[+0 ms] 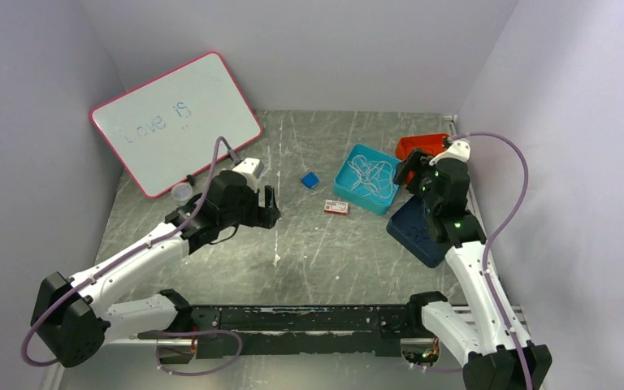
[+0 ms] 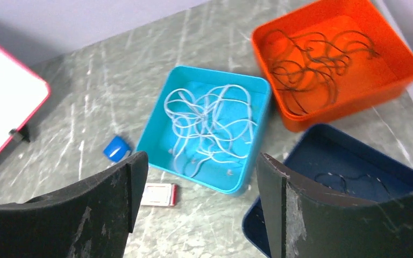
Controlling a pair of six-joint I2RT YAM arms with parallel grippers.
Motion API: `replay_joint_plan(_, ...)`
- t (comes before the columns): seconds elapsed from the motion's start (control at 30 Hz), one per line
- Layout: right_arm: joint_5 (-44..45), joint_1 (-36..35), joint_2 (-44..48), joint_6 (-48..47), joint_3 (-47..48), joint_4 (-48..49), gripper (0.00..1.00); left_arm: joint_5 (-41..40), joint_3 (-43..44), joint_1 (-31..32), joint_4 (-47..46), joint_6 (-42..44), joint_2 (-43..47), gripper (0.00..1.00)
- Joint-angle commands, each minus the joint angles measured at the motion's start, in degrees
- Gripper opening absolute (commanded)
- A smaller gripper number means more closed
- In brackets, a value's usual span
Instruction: Untangle the cables
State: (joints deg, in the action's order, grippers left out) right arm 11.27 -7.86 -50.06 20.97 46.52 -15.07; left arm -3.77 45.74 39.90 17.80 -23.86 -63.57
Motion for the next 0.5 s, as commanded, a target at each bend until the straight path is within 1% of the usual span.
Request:
replay_joint_plan(0.0,-11.5,-0.8,0.3,-4.9,2.0,2.0,0.81,-2.9,1.6,-1.6,-1.4,-1.5,2.8,0.89)
replay_joint_plan(0.1,-11.6,-4.4,0.4,-5.4,2.2,2.9,0.92,-5.8,1.9,-1.8,-0.4,-1.6,5.6,0.92)
replay_joint_plan(0.17,-9.6,-8.6,0.0,-6.0,2.3,3.4,0.99,-8.0,1.6,-1.8,0.5,-2.0,7.9,0.95)
replay_joint_plan(0.23,-6.0,-14.5,-0.7,-6.9,2.5,4.1,1.00,-10.3,0.8,-1.8,1.6,-2.7,10.9,1.00)
replay_joint_plan(0.37,-0.3,-25.0,-1.5,-7.9,1.8,5.1,1.00,-14.4,-1.6,-1.7,4.0,-5.1,18.6,0.99)
replay_joint_plan(0.47,1.2,-28.5,0.6,-9.7,-2.4,8.8,1.00,-15.5,-5.7,-1.7,2.8,-5.2,26.3,1.00)
